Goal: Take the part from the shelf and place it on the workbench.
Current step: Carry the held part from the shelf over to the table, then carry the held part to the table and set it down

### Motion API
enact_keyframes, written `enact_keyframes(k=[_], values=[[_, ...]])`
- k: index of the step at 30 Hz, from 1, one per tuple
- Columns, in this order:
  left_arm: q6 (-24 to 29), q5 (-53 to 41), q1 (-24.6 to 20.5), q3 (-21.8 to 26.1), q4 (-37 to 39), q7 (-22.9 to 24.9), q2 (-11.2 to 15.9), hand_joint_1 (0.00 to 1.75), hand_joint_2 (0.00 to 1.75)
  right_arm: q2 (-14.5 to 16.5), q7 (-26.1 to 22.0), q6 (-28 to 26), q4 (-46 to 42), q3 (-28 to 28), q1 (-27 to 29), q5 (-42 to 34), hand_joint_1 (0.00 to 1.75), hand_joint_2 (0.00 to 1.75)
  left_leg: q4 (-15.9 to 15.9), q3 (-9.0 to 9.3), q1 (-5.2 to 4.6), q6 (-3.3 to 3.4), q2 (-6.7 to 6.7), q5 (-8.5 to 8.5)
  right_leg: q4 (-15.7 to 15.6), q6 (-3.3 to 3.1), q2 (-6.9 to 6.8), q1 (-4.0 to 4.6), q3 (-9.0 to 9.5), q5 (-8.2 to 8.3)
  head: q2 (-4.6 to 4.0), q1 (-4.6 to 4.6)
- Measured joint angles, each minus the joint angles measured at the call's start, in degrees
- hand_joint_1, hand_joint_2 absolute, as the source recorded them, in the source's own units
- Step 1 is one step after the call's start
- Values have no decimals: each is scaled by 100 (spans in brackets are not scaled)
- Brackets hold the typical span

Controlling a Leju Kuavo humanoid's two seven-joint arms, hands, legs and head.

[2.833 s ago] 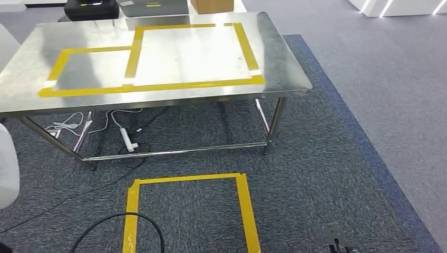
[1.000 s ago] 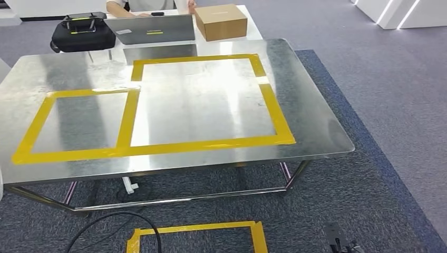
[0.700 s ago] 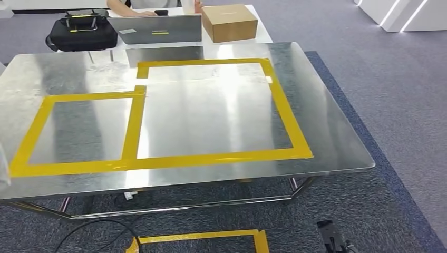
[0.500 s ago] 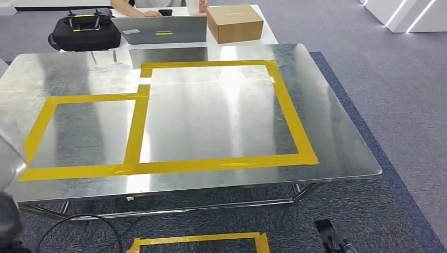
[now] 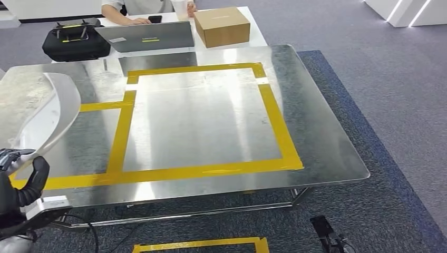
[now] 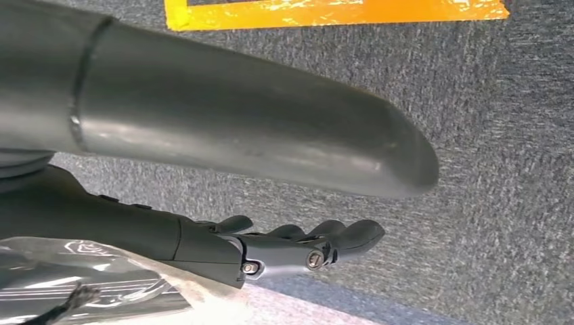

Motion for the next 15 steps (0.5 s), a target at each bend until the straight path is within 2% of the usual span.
enact_keyframes(k=[2,3,4,6,8,10,12,13,14,15], values=[[-128,62,-372,40,650,-79,60,175,175,8,51,62,0,51,-35,52,0,0,-722,277,-23,89,-1,452,-4,12,2,29,46,-32,0,4],[-158,62,-575,46,995,-127,75,175,175,14,78,92,0,76,-66,71,0,0,-1021,399,-39,134,1,574,-6,27,2,41,51,-41,0,6],[-173,48,-774,43,1328,-161,82,175,175,21,98,118,0,104,-98,81,0,0,-1211,471,-55,171,2,610,-10,49,1,47,40,-43,0,7],[-176,-4,-1099,27,1864,-175,80,175,175,37,113,155,1,147,-150,80,0,0,-1333,501,-71,199,5,574,-38,106,-2,41,15,-28,0,3],[-177,-95,-1407,-12,2350,-106,60,175,175,47,105,197,0,177,-195,77,0,0,-1449,549,-41,219,12,597,-21,171,-4,35,-22,-67,0,6],[-160,-238,-1772,-84,2911,32,15,175,175,48,99,240,-2,207,-265,69,0,0,-1539,599,-3,247,20,630,369,229,-1,27,-250,-261,0,21],[-120,-356,-2111,-158,3474,147,-35,175,175,48,101,274,-2,239,-336,63,0,0,-1546,605,2,266,24,626,1132,278,-3,11,-700,-516,0,31],[-99,-388,-2240,-189,3721,174,-58,175,175,48,104,283,-2,251,-355,61,0,0,-1544,610,5,265,26,618,1417,299,-6,2,-898,-548,0,32],[-81,-410,-2344,-216,3945,187,-78,175,175,48,106,289,-2,260,-367,60,0,0,-1542,621,11,260,28,605,1513,318,-8,-5,-1009,-473,0,33],[-65,-424,-2427,-239,4129,187,-98,175,175,48,108,290,-2,268,-373,59,0,0,-1536,639,21,246,28,586,1368,333,-11,-14,-1001,-281,0,36]])
